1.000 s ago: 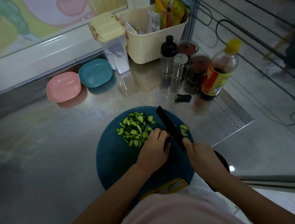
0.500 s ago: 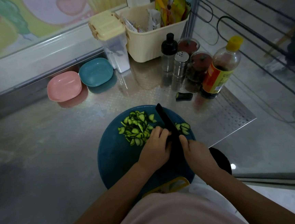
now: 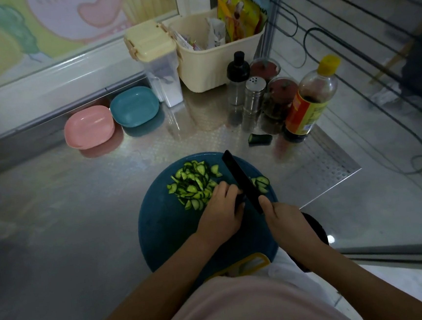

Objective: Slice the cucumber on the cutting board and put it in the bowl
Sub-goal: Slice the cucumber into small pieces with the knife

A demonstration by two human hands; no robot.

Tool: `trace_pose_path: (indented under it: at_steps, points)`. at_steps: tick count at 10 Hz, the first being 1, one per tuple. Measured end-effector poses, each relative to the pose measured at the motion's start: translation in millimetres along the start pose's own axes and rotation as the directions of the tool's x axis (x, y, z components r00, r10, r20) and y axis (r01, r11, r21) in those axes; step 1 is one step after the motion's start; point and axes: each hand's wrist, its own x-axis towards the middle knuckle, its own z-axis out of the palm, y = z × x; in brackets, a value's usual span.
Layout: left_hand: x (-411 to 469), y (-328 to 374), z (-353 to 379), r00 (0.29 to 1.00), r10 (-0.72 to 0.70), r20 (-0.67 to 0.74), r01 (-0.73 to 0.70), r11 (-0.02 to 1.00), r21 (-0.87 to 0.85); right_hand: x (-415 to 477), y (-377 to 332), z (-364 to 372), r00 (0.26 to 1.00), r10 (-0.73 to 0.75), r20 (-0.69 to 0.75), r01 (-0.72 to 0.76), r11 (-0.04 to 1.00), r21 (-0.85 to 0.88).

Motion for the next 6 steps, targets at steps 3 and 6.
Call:
trace_pose_path:
  at_steps: [3,6]
  points:
    - [0,-1,0,1.0,0.01,-0.017,-0.01,1.0,-0.025,15,22,31,0.997,-0.054,0.051,0.052,0.998,0.024]
    - [0,-4,0,1.0,0.006,-0.007,-0.007,0.999,-0.032,3,-11,5,0.989,0.145,0.018,-0.144,0.953,0.266]
